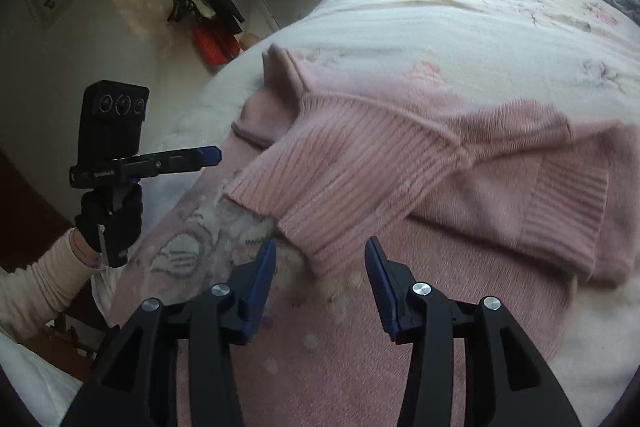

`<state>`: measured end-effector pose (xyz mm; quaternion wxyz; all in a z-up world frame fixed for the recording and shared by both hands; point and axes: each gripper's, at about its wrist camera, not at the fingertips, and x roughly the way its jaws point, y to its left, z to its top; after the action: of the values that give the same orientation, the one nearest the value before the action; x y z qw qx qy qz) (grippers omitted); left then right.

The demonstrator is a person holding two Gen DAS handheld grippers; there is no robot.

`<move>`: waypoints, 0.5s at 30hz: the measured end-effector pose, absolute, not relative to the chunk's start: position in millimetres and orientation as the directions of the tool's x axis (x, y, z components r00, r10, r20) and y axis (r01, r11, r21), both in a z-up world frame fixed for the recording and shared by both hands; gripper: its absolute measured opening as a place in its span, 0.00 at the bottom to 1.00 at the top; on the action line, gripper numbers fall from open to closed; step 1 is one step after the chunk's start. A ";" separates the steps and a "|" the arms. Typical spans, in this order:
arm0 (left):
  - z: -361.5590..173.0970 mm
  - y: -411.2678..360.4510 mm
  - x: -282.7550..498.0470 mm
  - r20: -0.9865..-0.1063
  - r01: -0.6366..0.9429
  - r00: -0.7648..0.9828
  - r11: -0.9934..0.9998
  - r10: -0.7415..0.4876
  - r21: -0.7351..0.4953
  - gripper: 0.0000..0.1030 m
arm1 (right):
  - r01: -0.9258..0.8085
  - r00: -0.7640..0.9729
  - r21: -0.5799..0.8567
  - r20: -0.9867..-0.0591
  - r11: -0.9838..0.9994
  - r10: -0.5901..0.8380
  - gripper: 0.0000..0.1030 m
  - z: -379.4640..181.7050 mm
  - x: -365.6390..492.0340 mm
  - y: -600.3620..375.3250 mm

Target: Fold small clothes

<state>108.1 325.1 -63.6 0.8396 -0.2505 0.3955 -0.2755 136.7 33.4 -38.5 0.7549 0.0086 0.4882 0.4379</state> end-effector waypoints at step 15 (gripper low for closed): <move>-112.7 305.1 156.4 -0.558 0.043 0.444 0.639 -0.701 -0.768 0.29 | -0.269 0.025 0.773 -0.591 0.574 0.807 0.23 -115.0 174.8 40.2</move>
<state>156.4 305.1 -112.7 0.7740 -0.3504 0.4695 -0.2403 174.8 40.2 -115.0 0.6767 0.2340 0.5739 0.3975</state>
